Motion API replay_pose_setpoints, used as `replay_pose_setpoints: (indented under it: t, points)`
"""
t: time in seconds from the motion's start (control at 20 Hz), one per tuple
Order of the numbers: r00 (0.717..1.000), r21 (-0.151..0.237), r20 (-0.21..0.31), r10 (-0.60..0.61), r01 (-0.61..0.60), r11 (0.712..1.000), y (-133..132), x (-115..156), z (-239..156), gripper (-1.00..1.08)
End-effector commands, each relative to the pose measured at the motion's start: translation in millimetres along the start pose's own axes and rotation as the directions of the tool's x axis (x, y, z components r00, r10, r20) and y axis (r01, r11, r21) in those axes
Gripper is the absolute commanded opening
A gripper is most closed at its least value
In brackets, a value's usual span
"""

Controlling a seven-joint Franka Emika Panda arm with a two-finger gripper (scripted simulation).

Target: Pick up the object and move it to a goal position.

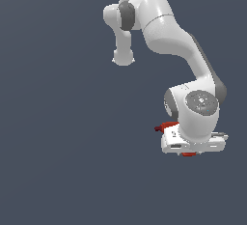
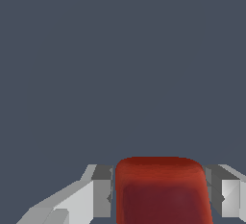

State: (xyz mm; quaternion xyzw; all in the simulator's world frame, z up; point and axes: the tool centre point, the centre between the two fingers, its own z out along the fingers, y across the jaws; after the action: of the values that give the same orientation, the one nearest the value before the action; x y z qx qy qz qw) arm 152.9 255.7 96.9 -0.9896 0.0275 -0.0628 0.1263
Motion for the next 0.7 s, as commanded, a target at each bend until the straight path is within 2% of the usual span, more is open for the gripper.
replay_pose_setpoints:
  t: [0.0,0.65]
  points:
    - [1.0,0.002,-0.004,0.0,0.0,1.0,-7,7,-3,-1.0]
    - [1.0,0.003,-0.004,0.0,0.0,1.0,-19,18,-3,-1.0]
